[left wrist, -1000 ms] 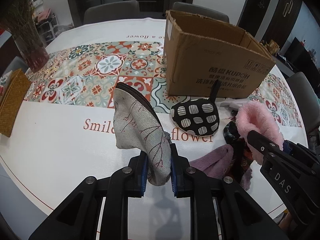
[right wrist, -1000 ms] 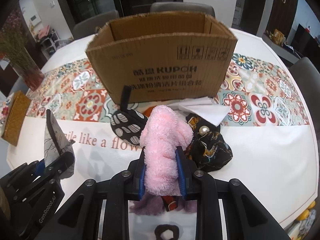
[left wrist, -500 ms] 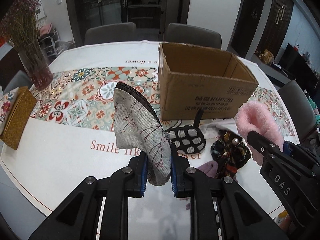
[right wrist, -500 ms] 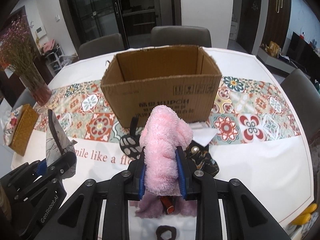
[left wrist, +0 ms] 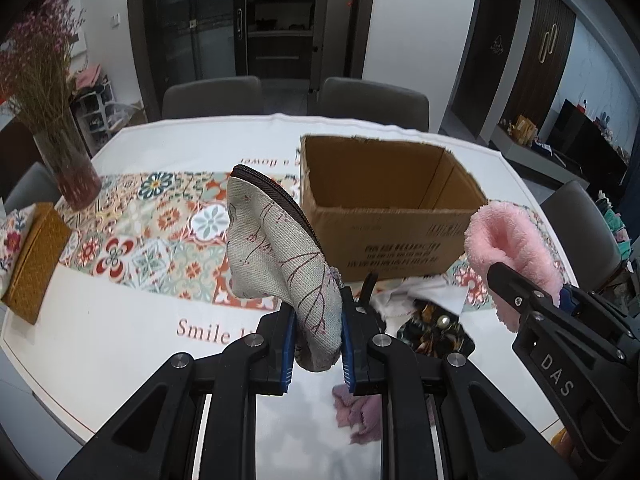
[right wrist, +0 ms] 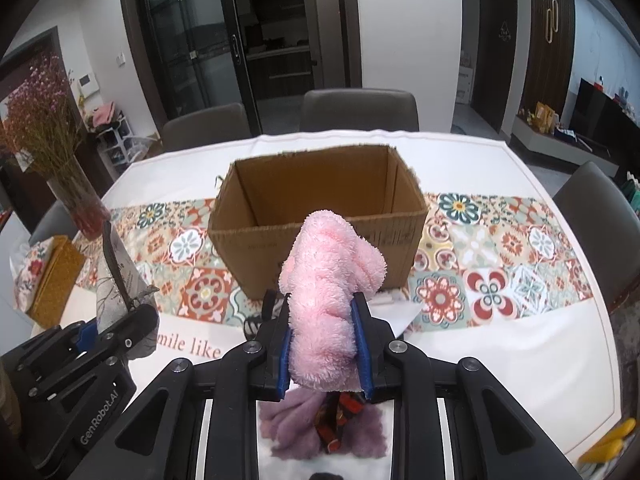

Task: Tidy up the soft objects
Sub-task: 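Carry the floral pouch and pink towel roll over the cardboard box with both tools, then lower both items into the box and open both tools, then withdraw both tools from the box back toward the remaining pile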

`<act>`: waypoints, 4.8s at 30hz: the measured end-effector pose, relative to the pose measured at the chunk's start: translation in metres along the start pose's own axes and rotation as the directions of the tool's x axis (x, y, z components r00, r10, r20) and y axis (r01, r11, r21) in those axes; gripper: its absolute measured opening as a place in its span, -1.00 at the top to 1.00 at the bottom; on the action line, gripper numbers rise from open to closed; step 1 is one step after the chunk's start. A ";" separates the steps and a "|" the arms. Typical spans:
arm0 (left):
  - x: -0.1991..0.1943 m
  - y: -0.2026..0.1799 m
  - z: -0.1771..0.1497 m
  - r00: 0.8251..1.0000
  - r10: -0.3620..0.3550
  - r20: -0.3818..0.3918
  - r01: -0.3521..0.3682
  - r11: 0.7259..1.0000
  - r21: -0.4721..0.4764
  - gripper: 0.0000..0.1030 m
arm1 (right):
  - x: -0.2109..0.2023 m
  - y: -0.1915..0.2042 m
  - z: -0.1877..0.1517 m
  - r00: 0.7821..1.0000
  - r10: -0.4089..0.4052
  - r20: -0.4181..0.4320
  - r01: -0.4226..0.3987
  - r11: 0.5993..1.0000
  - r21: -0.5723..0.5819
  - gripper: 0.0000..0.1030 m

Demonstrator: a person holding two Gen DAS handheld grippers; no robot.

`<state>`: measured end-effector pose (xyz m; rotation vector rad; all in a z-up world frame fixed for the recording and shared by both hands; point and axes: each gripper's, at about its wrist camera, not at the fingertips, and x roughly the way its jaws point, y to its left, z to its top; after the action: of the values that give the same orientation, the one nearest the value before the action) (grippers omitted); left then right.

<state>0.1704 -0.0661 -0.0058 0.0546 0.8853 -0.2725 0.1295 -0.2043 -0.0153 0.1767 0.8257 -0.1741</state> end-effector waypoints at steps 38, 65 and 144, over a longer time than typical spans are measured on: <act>0.058 -0.047 0.115 1.000 -0.026 0.011 0.025 0.996 0.088 0.61 | 0.040 -0.046 0.104 0.999 0.020 0.051 -0.021 0.999 0.037 0.48; 0.146 -0.059 0.139 0.996 -0.031 -0.085 0.039 0.995 0.095 0.35 | 0.123 -0.056 0.126 0.996 0.052 -0.068 -0.050 0.998 0.037 0.47; 0.071 -0.057 0.042 0.995 0.098 0.006 -0.098 0.987 0.129 -0.95 | 0.038 -0.092 0.042 0.994 -0.104 -0.037 0.108 0.982 0.156 -0.54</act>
<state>0.2308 -0.1430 -0.0302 0.2181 0.8622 -0.2379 0.1646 -0.3067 -0.0239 0.2853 0.8503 -0.3385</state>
